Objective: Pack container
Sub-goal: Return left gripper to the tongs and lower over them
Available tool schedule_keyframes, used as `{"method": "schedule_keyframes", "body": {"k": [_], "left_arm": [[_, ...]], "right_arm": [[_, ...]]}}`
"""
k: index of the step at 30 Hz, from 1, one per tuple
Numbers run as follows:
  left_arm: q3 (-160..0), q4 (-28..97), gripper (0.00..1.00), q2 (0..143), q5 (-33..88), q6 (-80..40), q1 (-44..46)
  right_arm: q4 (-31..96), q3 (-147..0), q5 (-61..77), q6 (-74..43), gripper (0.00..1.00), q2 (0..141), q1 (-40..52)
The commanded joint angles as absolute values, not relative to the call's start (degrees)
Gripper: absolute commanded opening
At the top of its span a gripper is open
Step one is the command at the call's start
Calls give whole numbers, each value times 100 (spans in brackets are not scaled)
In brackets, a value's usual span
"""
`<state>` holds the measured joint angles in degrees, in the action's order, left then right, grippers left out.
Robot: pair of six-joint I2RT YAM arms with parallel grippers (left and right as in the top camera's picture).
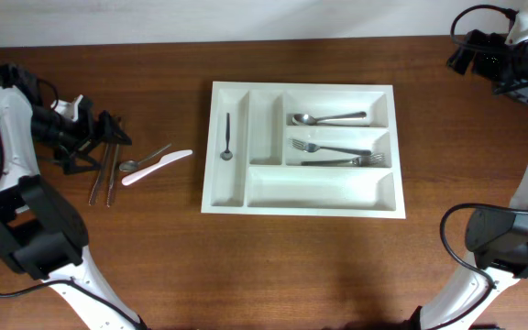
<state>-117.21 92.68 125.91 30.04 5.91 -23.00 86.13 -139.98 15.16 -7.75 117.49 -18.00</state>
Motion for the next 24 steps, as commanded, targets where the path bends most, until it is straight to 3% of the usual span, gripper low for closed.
{"method": "schedule_keyframes", "body": {"k": [1,10,12,17,24], "left_arm": [[-11397,9039,93,12569,3391,148,-2447],[-10669,8278,89,12569,3765,-237,-2456],[-10652,8219,84,12569,3638,-257,-2456],[-10556,8154,84,12569,2799,-733,-2456],[-10503,7889,84,12569,2602,-928,-2456]], "right_arm": [[8615,-13994,1588,-801,99,11791,-1763],[8613,-13992,1588,-801,99,11791,-1763],[8615,-13992,1588,-801,99,11791,-1763],[8615,-13994,1588,-801,99,11791,-1763],[8617,-13992,1588,-801,99,11791,-1763]]}}
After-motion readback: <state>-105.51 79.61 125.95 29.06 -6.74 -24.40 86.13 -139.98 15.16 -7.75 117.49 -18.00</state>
